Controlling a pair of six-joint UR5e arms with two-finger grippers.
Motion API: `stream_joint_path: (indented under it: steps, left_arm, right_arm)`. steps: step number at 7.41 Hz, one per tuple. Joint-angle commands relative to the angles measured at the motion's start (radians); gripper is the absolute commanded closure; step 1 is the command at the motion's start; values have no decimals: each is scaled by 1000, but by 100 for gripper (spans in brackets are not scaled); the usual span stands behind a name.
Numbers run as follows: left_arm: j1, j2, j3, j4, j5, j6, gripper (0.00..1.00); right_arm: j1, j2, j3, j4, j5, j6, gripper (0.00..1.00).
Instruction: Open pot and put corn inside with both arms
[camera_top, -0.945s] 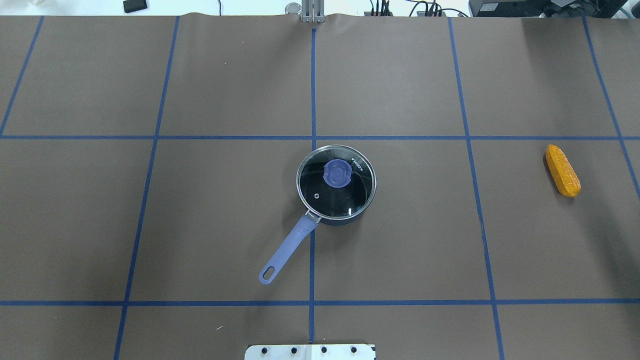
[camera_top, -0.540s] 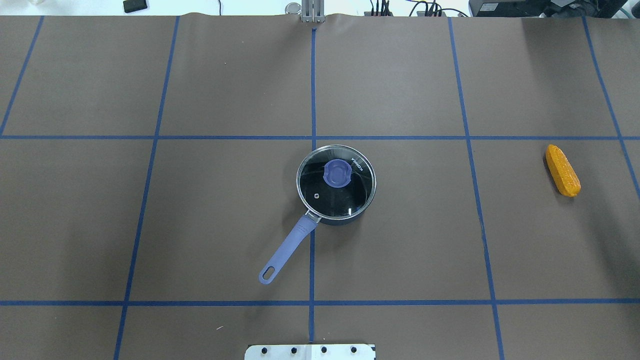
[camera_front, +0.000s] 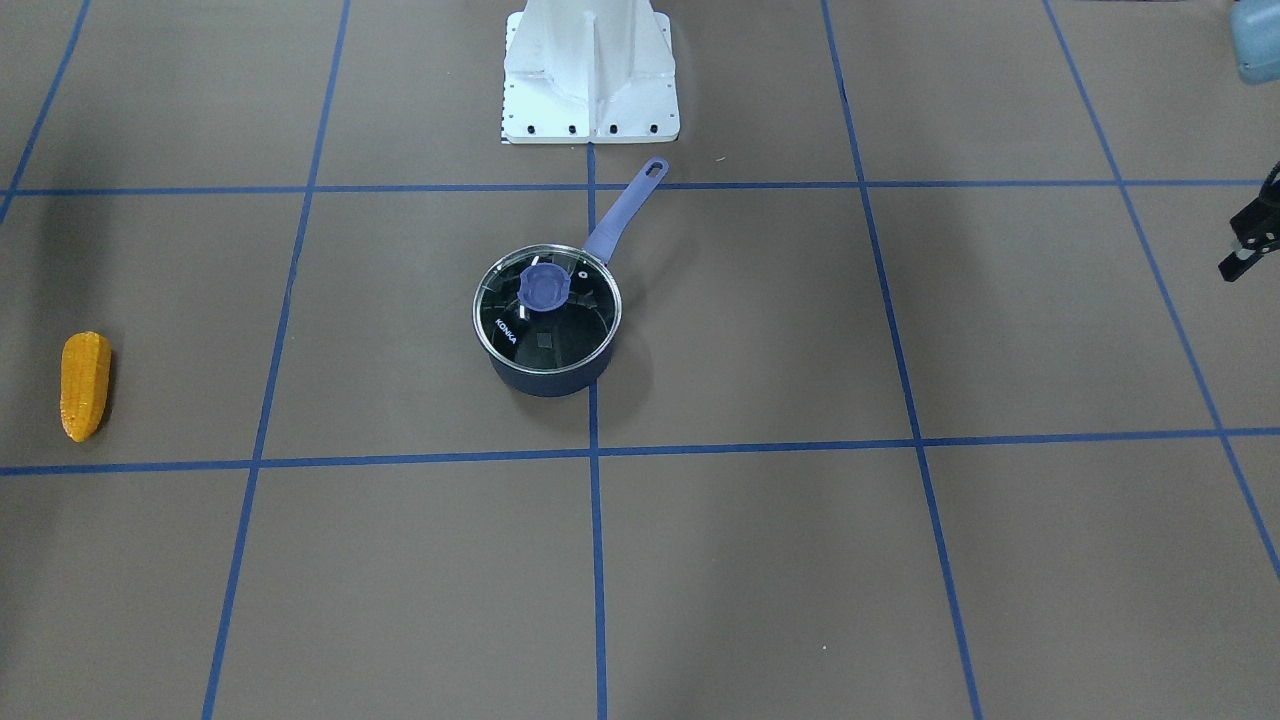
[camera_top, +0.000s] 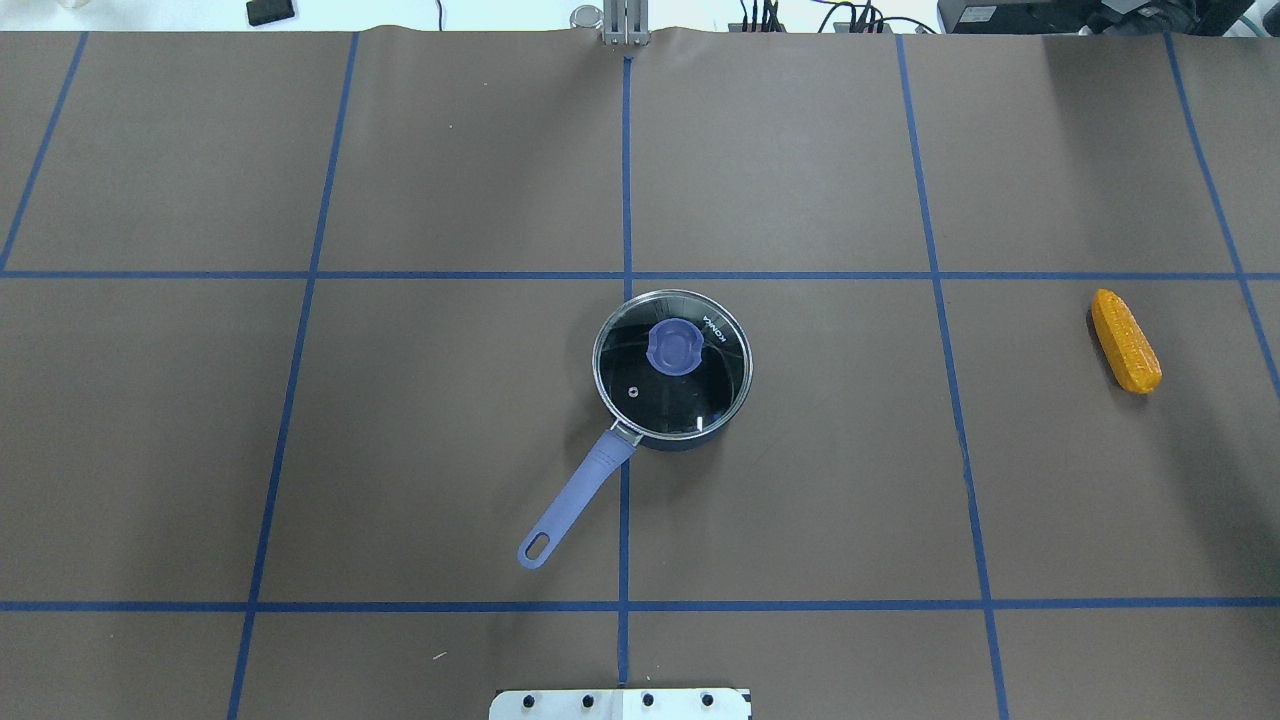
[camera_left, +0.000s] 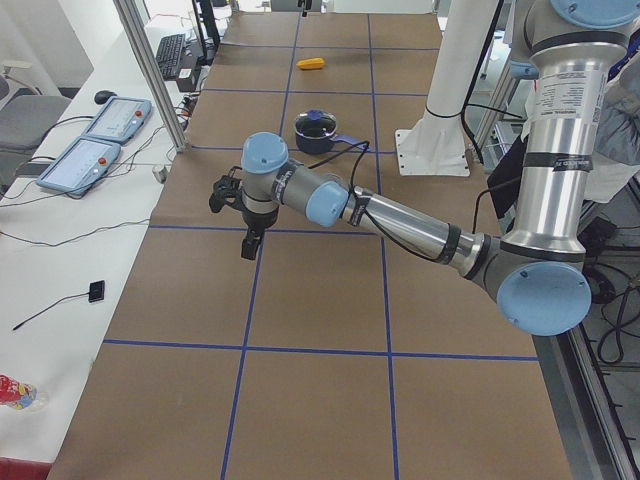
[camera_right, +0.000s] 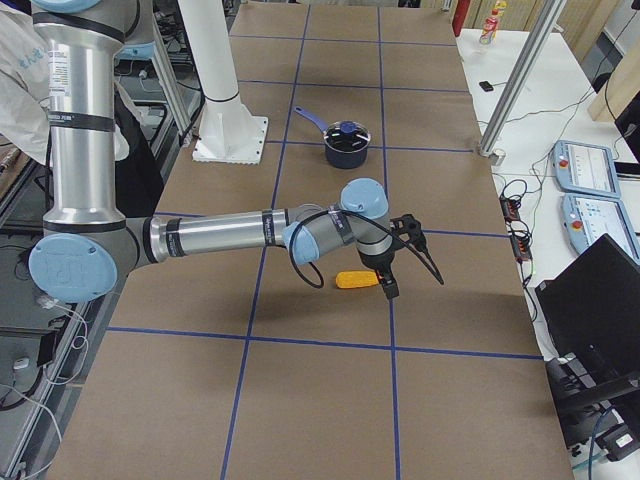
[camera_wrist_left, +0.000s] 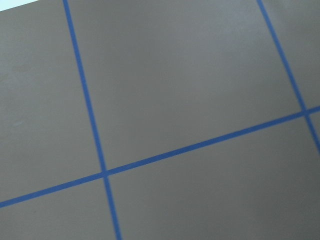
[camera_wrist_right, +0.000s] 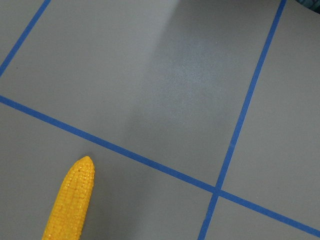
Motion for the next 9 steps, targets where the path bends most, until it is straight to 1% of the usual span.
stream_joint_path:
  steps: [1, 2, 3, 4, 5, 6, 7, 8, 9]
  left_arm:
    - [227, -130, -1, 5, 136, -368, 2]
    - [316, -190, 1, 14, 180, -503, 2]
    - [395, -259, 10, 14, 185, -610, 1]
    - [496, -357, 31, 55, 213, -712, 1]
    - [551, -490, 76, 159, 257, -756, 1]
    - [599, -591, 110, 240, 270, -817, 1]
    - [656, -644, 125, 243, 271, -854, 1]
    - [699, -710, 162, 244, 282, -886, 1]
    - [748, -795, 246, 244, 346, -932, 1]
  right_arm:
    - [-12, 1, 2, 1, -1, 22, 0]
    - [-12, 1, 1, 1, -1, 22, 0]
    - [-18, 1, 2, 1, -1, 21, 0]
    - [-23, 1, 2, 1, -1, 22, 0]
    - [-23, 1, 1, 1, -2, 21, 0]
    - [-25, 1, -3, 1, -2, 21, 0]
    - [-26, 1, -4, 1, -2, 22, 0]
    - [-26, 1, -4, 1, -2, 22, 0]
    - [-26, 1, -4, 1, -2, 22, 0]
